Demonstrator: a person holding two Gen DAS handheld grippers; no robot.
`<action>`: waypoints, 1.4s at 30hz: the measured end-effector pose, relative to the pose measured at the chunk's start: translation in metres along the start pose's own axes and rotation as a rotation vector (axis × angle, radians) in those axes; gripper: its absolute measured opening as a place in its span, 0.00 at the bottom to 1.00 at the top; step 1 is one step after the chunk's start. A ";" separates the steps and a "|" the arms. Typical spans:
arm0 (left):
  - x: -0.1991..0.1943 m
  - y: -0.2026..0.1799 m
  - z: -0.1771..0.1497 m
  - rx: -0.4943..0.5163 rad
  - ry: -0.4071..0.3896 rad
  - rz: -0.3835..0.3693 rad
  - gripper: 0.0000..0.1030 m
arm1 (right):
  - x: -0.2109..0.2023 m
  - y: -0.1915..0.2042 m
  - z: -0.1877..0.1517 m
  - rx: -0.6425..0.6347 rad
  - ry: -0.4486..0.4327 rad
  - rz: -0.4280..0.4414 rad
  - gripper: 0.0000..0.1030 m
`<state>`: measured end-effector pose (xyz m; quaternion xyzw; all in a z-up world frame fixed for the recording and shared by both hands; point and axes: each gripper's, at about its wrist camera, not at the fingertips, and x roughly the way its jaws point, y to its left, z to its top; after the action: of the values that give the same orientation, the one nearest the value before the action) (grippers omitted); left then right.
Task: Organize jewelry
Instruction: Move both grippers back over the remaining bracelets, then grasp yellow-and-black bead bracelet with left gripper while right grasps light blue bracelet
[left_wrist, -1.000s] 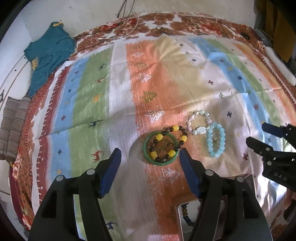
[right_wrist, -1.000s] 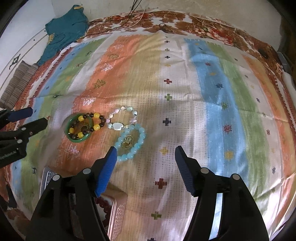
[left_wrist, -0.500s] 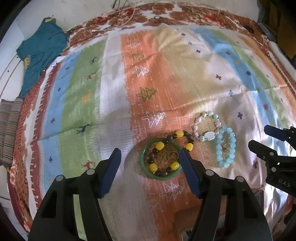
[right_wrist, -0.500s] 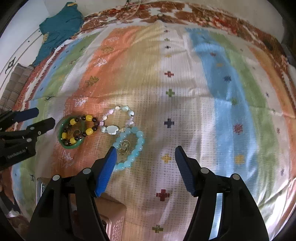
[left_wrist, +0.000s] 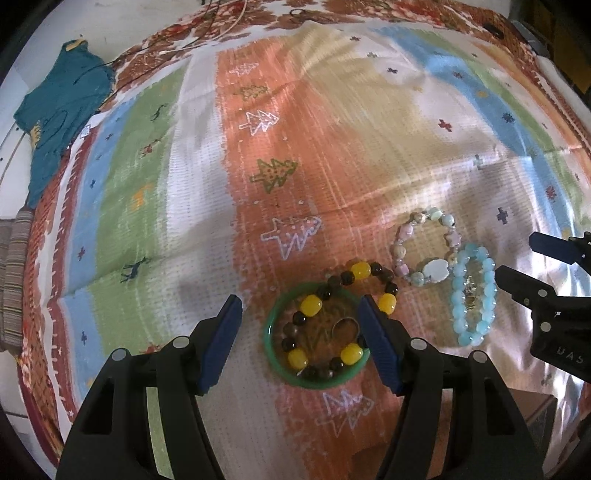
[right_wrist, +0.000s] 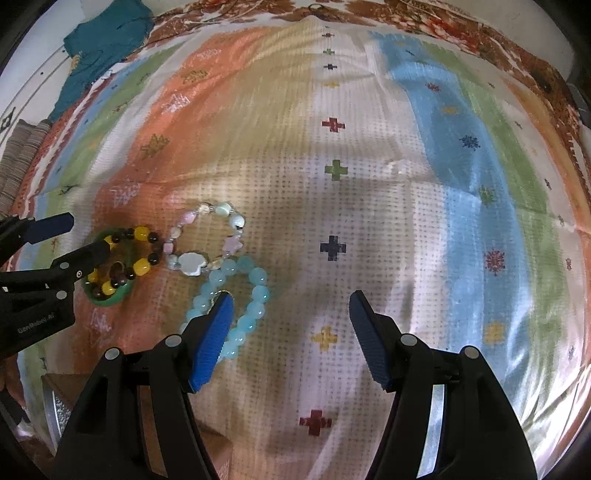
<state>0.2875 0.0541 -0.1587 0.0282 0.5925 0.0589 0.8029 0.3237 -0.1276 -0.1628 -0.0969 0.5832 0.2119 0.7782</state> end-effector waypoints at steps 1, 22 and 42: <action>0.003 -0.001 0.001 0.002 0.003 0.001 0.63 | 0.002 0.000 0.001 0.000 0.004 -0.001 0.63; 0.034 -0.008 0.009 0.043 0.037 -0.005 0.13 | 0.020 0.011 0.007 -0.061 0.022 -0.039 0.38; -0.022 0.004 -0.001 0.005 -0.057 -0.076 0.09 | -0.018 0.010 0.000 -0.071 -0.053 0.054 0.12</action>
<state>0.2796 0.0548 -0.1374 0.0093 0.5703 0.0262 0.8210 0.3156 -0.1228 -0.1450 -0.1034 0.5570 0.2558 0.7834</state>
